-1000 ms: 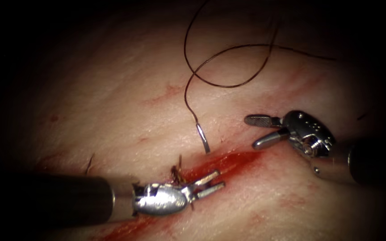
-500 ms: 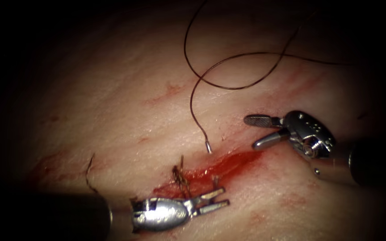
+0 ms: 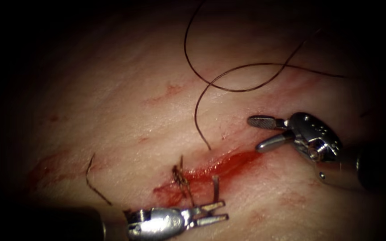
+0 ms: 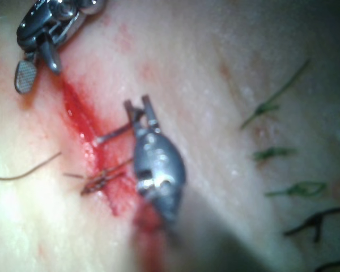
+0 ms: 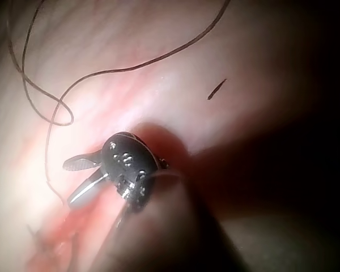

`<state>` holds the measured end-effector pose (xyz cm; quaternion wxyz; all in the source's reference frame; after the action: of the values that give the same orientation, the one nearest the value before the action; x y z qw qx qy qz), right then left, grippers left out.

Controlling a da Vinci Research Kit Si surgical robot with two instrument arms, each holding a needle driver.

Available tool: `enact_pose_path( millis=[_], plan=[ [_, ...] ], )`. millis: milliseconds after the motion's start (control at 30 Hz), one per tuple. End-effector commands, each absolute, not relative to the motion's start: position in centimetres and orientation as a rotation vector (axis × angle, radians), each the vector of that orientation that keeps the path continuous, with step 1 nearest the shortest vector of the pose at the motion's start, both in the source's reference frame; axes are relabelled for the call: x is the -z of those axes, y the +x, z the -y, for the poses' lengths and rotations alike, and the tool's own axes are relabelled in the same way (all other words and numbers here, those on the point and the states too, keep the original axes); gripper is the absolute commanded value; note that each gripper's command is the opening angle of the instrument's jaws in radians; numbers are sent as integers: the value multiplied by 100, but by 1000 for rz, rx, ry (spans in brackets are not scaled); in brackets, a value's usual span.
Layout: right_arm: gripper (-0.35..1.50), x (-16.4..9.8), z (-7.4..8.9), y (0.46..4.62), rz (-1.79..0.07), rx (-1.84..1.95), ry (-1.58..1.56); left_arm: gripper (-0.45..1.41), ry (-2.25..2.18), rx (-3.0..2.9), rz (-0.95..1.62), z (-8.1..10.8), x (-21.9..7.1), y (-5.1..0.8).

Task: Wound Closure

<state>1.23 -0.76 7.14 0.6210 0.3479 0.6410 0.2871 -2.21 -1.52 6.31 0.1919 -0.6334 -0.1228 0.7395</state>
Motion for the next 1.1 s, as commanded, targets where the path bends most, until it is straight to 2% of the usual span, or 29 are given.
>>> enact_pose_path(
  millis=[33, 400, 667, 1100],
  plan=[
    [128, -714, 84, 132, -1473, -670, 811, -45, -1777, -2072, 351, 159, -632, -225],
    [128, -687, 108, 137, -1389, -767, 914, -45, -1784, -2103, 285, 152, -593, -207],
    [128, -670, 111, 140, -1264, -790, 948, -45, -1847, -2141, 102, 138, -542, -193],
    [126, -643, 75, 145, -1237, -860, 1003, -45, -1759, -2267, -274, 89, -563, -188]
  ],
)
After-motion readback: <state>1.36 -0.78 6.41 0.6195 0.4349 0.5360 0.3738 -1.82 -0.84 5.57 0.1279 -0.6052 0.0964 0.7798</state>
